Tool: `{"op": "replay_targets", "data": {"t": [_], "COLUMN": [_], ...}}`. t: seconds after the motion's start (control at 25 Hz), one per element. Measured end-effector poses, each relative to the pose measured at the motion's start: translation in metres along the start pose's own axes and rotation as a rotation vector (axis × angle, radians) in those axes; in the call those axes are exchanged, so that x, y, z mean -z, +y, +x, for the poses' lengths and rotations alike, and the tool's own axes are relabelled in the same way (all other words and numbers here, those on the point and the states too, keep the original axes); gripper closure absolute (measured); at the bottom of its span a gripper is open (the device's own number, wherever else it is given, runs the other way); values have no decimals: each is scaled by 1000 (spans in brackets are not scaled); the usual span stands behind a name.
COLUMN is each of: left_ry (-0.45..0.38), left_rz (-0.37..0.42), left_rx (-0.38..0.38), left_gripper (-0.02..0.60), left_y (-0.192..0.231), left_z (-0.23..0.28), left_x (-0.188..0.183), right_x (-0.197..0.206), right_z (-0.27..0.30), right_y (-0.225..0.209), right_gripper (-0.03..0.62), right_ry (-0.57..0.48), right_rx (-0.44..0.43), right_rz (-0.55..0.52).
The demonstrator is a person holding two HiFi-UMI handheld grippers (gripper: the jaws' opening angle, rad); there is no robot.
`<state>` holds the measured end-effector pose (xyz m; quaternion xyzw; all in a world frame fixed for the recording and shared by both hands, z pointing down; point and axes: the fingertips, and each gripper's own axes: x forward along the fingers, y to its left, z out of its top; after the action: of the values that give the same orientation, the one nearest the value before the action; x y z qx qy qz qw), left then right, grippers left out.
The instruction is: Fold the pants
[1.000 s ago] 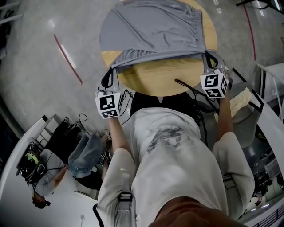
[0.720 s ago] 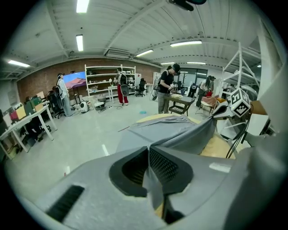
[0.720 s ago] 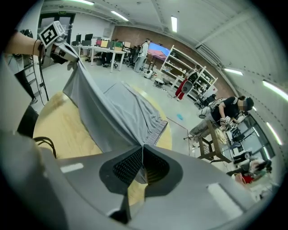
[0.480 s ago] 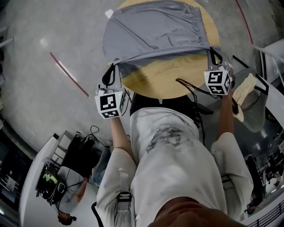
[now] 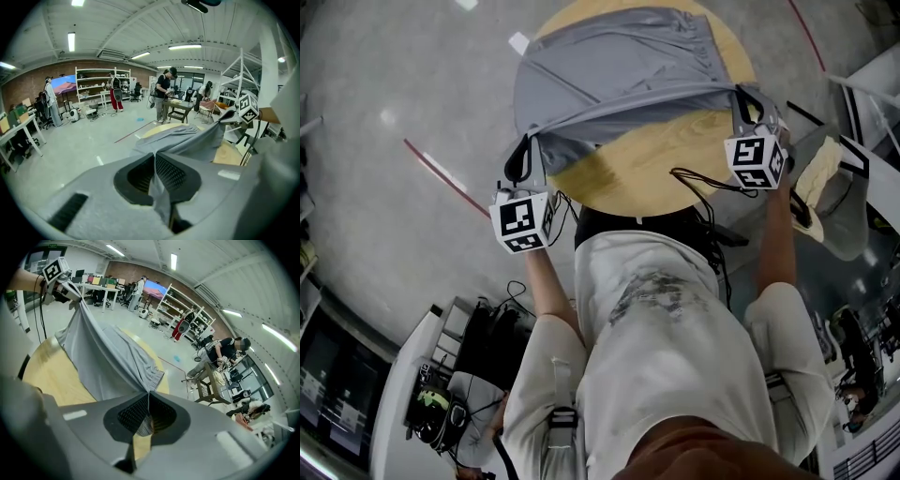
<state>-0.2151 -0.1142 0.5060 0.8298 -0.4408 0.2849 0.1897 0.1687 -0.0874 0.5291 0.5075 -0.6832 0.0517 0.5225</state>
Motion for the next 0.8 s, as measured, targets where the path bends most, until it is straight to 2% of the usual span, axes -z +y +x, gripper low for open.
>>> {"op": "replay_targets", "data": {"t": [0.8], "left_ry": [50], "left_rz": [37], "left_rx": [26], "left_gripper": [558], "left_y": [52], "left_z": [68], "left_x": [-26], "right_x": [-45], "right_z": [64], "right_y": [-27], "right_gripper": [577], "right_ry": [26], "right_rx": [19], "right_rz": [-40]}}
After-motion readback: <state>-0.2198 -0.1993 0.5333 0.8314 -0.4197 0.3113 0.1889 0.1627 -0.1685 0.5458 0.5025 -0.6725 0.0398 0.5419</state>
